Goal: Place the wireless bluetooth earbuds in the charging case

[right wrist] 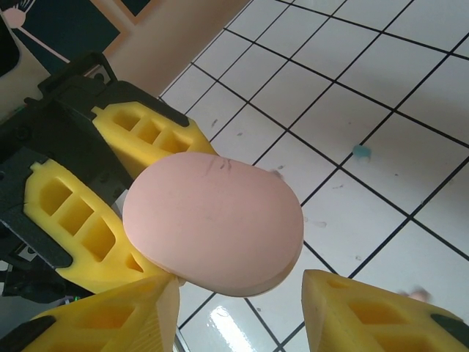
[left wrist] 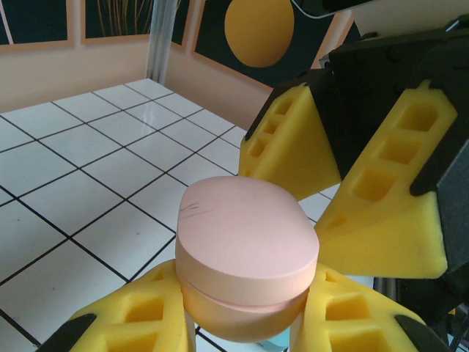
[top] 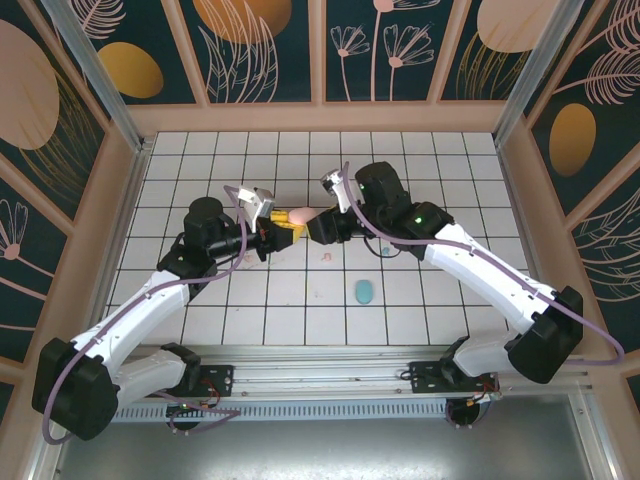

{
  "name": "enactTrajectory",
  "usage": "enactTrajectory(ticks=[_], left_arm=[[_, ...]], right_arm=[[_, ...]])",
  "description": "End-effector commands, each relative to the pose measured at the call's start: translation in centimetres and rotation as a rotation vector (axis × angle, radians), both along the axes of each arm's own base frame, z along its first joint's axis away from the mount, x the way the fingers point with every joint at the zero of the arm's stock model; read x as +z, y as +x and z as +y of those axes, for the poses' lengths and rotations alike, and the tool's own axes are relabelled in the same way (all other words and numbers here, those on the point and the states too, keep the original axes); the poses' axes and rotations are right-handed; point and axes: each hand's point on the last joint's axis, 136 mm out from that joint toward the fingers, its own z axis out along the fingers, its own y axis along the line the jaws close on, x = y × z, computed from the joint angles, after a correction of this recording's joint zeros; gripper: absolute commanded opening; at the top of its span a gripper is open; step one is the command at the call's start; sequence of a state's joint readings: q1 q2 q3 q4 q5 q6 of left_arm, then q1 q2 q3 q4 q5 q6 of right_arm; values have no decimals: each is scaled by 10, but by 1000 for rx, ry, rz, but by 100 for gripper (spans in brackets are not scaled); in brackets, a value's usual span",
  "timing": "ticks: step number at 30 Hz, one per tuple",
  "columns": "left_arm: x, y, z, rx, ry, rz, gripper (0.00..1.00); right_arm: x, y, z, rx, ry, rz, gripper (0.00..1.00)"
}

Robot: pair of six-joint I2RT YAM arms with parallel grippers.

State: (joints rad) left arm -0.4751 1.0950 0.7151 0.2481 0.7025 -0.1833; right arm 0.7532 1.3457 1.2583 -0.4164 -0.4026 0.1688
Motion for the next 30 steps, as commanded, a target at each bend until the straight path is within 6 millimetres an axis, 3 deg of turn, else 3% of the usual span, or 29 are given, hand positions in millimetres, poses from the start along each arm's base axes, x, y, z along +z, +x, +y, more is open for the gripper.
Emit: enactTrajectory(ticks=[1,7,14,20,30], left_arm=[[-4,-13,-6,-73,9,-4,0],[-5,-13,-7,-76,8,-5,0],[-6,-12,-7,-72,4,-3,0],[-7,-10,-4,-42,8,-4,0],[-7,-3,-1,-1,8,-6,0]], right_arm=[[26,16,-2,-39,61,-32,47],[28,23,-4,-54,68,-15,47],[5,33,-2,-85,19,55,47],[14,39,-13,-117,84,96,47],[30,26,-25,-96,155,132,47]])
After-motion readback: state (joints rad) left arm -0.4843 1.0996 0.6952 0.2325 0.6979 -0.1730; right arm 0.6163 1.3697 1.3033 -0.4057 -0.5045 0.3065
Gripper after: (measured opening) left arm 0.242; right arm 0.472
